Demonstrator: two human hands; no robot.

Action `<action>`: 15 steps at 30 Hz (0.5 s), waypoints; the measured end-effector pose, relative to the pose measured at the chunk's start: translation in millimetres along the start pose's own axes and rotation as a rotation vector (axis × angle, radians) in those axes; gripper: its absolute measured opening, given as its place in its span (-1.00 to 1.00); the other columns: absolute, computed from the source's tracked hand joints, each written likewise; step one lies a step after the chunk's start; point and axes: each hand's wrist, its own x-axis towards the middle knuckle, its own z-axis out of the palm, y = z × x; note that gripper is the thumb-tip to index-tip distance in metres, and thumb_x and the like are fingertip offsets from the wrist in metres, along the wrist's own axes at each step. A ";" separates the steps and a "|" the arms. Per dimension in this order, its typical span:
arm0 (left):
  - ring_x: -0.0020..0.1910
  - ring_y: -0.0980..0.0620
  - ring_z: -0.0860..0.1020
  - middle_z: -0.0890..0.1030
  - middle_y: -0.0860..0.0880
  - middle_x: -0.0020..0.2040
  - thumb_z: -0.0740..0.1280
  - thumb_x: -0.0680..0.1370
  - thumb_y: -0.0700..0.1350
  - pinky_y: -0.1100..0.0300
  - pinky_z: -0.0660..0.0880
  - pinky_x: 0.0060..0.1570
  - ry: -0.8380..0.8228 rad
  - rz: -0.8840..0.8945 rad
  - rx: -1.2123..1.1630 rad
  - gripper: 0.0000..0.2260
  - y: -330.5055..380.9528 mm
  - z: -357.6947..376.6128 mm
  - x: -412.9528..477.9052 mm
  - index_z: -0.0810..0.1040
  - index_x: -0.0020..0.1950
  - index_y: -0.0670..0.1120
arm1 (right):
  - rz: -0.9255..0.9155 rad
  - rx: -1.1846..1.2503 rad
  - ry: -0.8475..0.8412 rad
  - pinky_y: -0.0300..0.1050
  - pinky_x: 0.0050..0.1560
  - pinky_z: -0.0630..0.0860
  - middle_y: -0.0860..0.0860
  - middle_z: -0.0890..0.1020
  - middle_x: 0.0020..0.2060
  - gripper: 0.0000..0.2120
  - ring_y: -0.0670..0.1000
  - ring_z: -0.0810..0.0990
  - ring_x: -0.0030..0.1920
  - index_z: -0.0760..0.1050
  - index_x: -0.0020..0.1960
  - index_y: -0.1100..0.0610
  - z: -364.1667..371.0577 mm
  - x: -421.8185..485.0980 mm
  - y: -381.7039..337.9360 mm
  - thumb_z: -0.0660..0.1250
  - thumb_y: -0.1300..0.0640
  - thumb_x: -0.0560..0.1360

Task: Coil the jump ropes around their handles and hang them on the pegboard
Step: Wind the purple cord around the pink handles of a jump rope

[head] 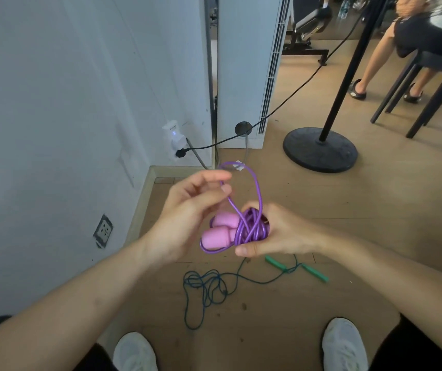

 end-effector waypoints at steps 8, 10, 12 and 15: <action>-0.38 0.09 0.58 0.56 0.04 -0.34 0.37 0.58 -0.18 0.26 0.56 -0.30 0.181 -0.212 0.054 -0.83 23.4 -31.7 19.8 0.63 0.17 -0.10 | 0.094 0.018 0.117 -0.22 -0.23 0.35 -0.13 0.53 -0.27 -0.63 -0.17 0.45 -0.31 0.49 -0.09 -0.04 1.9 -2.0 15.6 0.61 -0.05 0.25; -0.38 0.07 0.61 0.51 0.01 -0.36 0.38 0.59 -0.14 0.27 0.58 -0.32 0.186 -0.251 0.135 -0.88 23.5 -38.5 20.7 0.69 0.06 -0.11 | 0.107 0.047 0.194 -0.16 -0.22 0.38 -0.10 0.56 -0.27 -0.62 -0.11 0.48 -0.30 0.49 -0.11 -0.05 0.6 -2.4 17.5 0.56 -0.11 0.19; -0.38 0.06 0.63 0.50 0.01 -0.39 0.40 0.58 -0.10 0.27 0.59 -0.35 0.199 -0.278 0.157 -0.89 26.1 -40.4 20.3 0.70 -0.06 -0.10 | 0.099 0.054 0.266 -0.04 -0.19 0.45 -0.05 0.60 -0.23 -0.58 -0.04 0.55 -0.25 0.49 -0.08 -0.06 -0.4 -4.3 17.9 0.51 -0.16 0.13; -0.46 0.08 0.57 0.50 0.01 -0.44 0.45 0.54 -0.04 0.29 0.55 -0.44 0.243 -0.306 0.163 -0.81 28.4 -39.3 20.2 0.62 -0.24 -0.08 | 0.047 0.079 0.316 0.13 -0.08 0.57 -0.03 0.64 -0.14 -0.51 0.02 0.63 -0.15 0.49 0.02 -0.05 -2.3 -8.7 15.4 0.51 -0.12 0.14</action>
